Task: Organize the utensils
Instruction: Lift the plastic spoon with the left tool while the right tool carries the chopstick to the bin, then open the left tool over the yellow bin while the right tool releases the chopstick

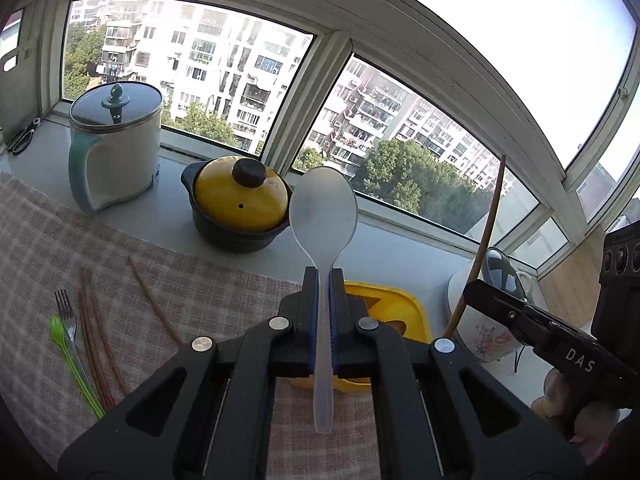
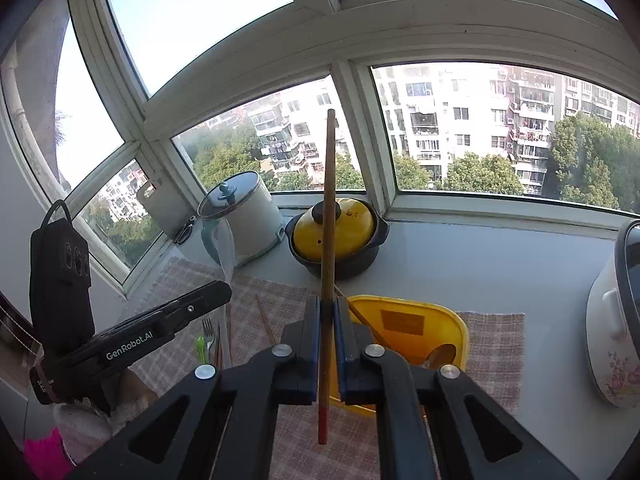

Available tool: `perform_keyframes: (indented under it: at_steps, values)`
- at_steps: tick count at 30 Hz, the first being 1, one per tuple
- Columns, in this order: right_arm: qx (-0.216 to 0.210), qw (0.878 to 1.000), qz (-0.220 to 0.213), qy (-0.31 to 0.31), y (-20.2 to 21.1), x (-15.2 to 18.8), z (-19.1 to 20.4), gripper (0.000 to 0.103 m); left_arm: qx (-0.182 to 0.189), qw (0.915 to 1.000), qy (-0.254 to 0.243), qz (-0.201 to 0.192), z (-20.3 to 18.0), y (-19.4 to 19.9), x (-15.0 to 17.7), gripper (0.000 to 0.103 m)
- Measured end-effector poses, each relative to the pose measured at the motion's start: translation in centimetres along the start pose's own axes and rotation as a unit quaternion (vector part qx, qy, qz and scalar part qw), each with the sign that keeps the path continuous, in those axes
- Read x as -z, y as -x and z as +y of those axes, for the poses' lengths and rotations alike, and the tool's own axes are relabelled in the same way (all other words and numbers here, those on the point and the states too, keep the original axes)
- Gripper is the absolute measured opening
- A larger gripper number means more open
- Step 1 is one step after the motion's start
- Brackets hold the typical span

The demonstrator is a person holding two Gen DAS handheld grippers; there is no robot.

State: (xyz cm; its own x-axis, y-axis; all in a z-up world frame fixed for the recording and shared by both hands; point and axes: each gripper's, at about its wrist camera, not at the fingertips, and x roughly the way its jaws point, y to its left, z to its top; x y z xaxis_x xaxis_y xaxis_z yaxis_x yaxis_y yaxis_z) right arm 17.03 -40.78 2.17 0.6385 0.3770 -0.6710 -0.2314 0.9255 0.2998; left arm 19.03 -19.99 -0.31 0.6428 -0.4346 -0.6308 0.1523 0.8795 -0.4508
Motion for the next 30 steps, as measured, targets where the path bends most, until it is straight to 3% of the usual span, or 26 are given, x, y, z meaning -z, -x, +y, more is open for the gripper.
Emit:
perform_keyframes:
  at_steps: [15,23,30]
  values:
    - [0.029,0.999,-0.011,-0.022,-1.1,-1.5,-4.3,0.004,-0.005,0.9998,-0.022,-0.002,-3.5,-5.2,-0.9,0.002]
    - [0.041,0.999,0.003,-0.026,-3.1,-0.7,-5.5,0.004,-0.006,0.9984,-0.053,-0.016,-4.6,-7.4,0.4,0.002]
    - [0.043,0.998,0.015,-0.032,-4.1,0.3,-6.1,0.004,-0.013,0.9981,-0.061,-0.003,-4.3,-8.5,1.6,0.002]
